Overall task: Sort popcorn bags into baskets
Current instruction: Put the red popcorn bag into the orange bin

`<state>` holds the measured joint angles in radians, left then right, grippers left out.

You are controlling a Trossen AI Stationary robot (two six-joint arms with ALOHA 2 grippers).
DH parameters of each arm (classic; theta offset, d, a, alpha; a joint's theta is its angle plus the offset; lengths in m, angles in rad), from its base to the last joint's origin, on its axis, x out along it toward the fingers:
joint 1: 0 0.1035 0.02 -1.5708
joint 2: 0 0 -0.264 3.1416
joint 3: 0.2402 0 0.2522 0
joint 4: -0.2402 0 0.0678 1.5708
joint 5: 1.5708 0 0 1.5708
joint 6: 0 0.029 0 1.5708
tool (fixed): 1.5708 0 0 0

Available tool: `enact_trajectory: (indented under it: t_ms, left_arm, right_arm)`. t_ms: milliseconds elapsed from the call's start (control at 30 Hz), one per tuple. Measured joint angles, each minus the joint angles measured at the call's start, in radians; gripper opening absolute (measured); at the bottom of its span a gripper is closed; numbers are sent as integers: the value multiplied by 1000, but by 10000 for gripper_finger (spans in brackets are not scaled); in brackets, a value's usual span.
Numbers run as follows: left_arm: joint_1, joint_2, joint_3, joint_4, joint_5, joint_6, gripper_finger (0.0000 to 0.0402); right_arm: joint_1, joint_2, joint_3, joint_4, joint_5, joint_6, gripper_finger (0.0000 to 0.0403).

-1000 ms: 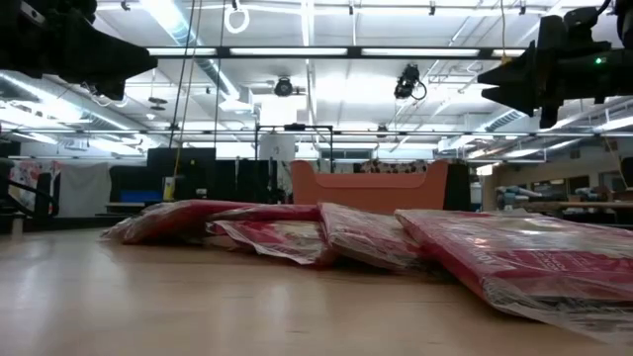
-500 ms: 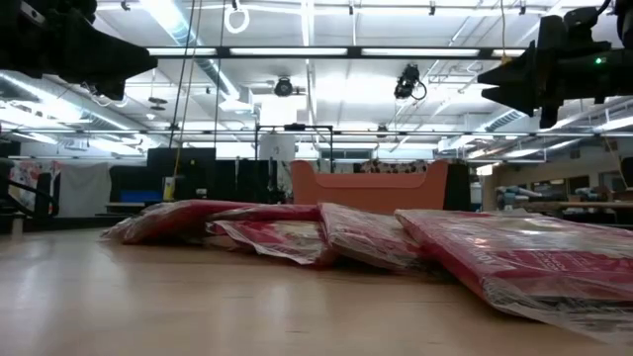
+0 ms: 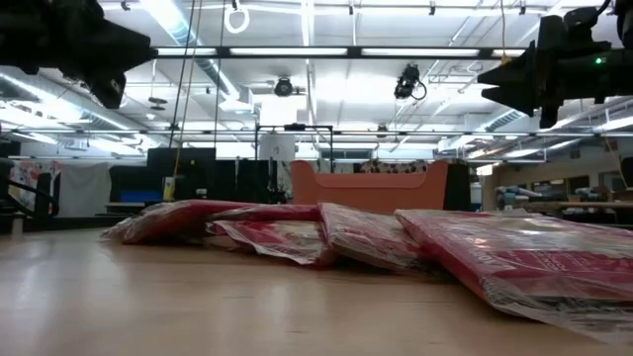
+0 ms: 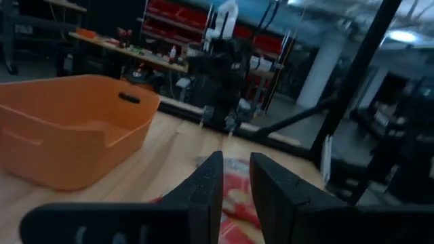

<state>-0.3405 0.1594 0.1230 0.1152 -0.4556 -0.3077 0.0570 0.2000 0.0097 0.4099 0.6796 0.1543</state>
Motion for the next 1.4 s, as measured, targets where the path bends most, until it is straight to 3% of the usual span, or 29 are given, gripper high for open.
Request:
enact_trajectory:
  t_ms: [133, 433, 700, 867, 1133, 1267, 1400]
  left_arm:
    - [0, 68, 0, 116, 106, 2, 78]
    - [-5, 374, 6, 221, 120, -26, 82]
    - [-24, 561, 82, 181, 121, -47, 152]
    - [-21, 678, 152, 121, 121, -51, 196]
    - [-21, 872, 312, -111, 57, -181, 208]
    - [-21, 985, 397, -228, 43, -203, 223]
    - [-26, 1086, 477, -400, 28, -174, 238]
  right_arm:
    - [0, 0, 0, 0, 0, 0, 180]
    - [0, 0, 0, 0, 0, 0, 180]
    - [0, 0, 0, 0, 0, 0, 180]
    - [0, 0, 0, 0, 0, 0, 180]
    - [0, 0, 0, 83, 2, -27, 180]
    - [-1, 0, 0, 110, 54, -43, 180]
    - [-2, 3, 0, 107, -66, -31, 180]
